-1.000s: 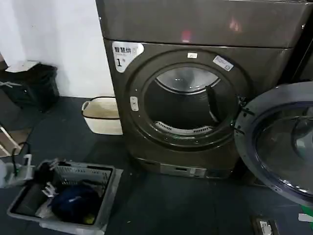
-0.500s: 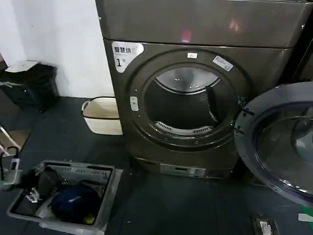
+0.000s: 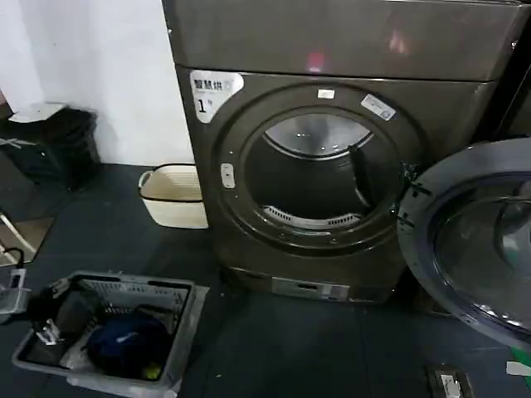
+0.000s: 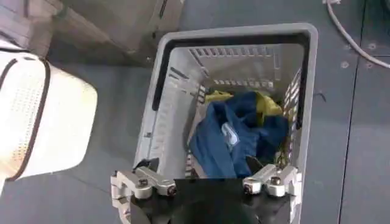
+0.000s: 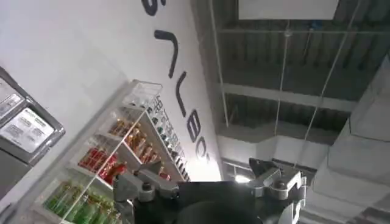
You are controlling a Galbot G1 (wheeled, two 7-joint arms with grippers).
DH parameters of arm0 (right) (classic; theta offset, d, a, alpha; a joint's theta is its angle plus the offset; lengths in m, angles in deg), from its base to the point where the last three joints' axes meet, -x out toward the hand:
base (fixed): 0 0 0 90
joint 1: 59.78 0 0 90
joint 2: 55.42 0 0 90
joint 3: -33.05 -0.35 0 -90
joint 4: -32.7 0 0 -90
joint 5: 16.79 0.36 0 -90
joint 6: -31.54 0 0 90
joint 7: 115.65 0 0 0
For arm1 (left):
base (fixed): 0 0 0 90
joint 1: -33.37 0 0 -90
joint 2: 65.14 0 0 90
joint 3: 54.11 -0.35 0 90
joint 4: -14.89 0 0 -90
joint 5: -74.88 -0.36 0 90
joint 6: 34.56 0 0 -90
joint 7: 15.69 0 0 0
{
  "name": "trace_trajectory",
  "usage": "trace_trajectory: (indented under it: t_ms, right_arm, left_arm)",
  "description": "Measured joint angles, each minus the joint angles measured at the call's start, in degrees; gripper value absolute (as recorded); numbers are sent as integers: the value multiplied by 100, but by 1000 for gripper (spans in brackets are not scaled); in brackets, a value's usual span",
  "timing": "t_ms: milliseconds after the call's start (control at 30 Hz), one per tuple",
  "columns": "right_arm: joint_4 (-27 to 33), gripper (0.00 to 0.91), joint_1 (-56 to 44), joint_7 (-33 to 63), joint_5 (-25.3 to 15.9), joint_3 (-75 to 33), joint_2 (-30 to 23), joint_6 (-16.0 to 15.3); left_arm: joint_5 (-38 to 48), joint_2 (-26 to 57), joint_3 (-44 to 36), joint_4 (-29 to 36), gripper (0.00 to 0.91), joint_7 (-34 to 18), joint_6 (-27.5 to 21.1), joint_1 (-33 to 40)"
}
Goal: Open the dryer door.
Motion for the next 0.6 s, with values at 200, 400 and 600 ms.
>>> trace_trajectory:
  t_ms: [200,400,600]
  right_arm:
    - [6,907,-3,0,-6,-2,10,4]
    - [-4,907,5,-2,-8,5,-10,7]
    - [21,907,-18,-5,-8,-13,-10,12]
  left_arm:
    - [-2,2,1,-1,907,21,34,-19]
    - [-24,26,9,26,907,35,56,-22]
    - [-27,39,35,29,907,53,63,-21]
